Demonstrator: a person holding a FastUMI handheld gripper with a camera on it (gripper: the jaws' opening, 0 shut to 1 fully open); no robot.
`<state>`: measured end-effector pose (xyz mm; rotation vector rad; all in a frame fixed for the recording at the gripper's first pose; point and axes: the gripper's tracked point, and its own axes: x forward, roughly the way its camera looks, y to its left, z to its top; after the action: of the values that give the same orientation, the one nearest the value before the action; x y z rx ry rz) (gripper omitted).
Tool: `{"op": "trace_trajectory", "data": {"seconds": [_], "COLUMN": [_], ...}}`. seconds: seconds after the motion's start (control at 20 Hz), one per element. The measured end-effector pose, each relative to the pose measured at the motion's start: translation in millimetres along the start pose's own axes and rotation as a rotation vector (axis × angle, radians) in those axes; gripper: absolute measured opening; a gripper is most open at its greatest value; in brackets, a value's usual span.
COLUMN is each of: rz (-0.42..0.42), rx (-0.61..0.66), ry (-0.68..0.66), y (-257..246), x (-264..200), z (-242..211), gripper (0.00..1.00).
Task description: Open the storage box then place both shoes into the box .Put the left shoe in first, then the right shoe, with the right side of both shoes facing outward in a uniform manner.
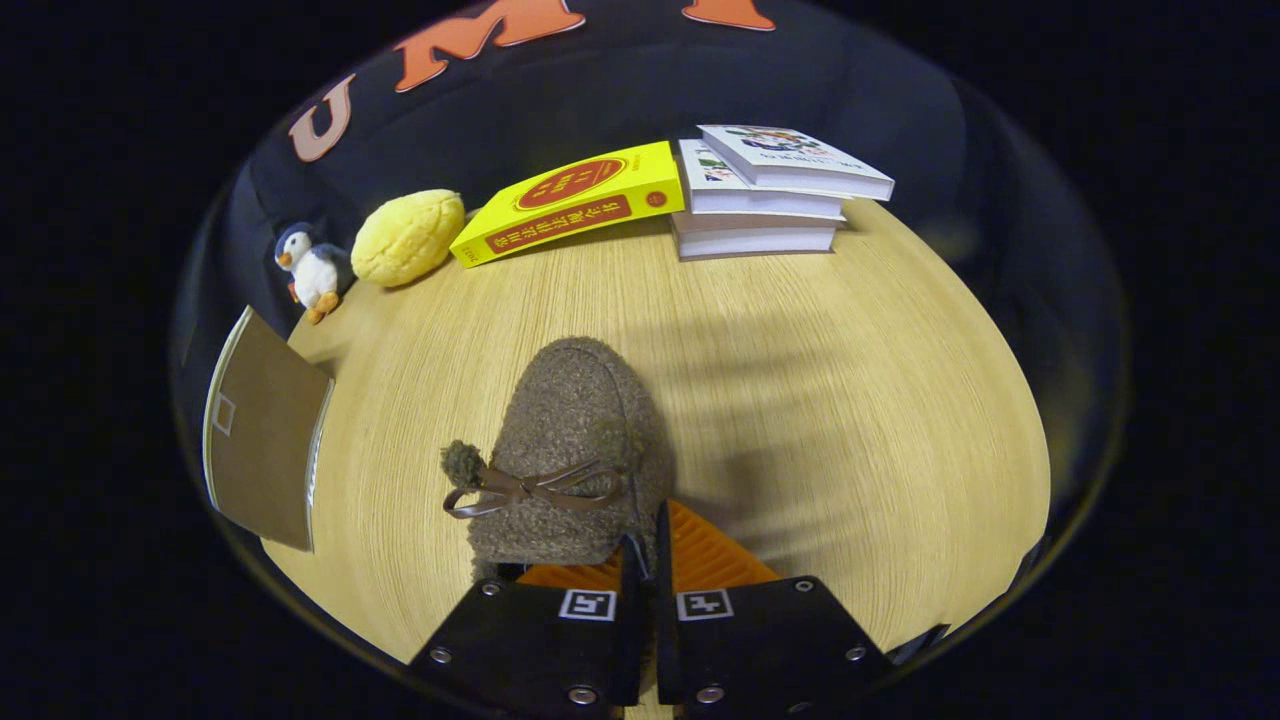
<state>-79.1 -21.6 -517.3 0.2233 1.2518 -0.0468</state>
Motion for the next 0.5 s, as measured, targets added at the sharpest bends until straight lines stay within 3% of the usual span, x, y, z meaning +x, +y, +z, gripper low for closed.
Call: {"op": "trace_trajectory", "data": {"seconds": [0.25, 0.5], "rz": [0.013, 0.04], "rx": [0.071, 0.068], "ry": [-0.025, -0.071], "y": [23, 79], "x": [-35, -78], "z": [8, 25], "gripper": [0.04, 0.04]}}
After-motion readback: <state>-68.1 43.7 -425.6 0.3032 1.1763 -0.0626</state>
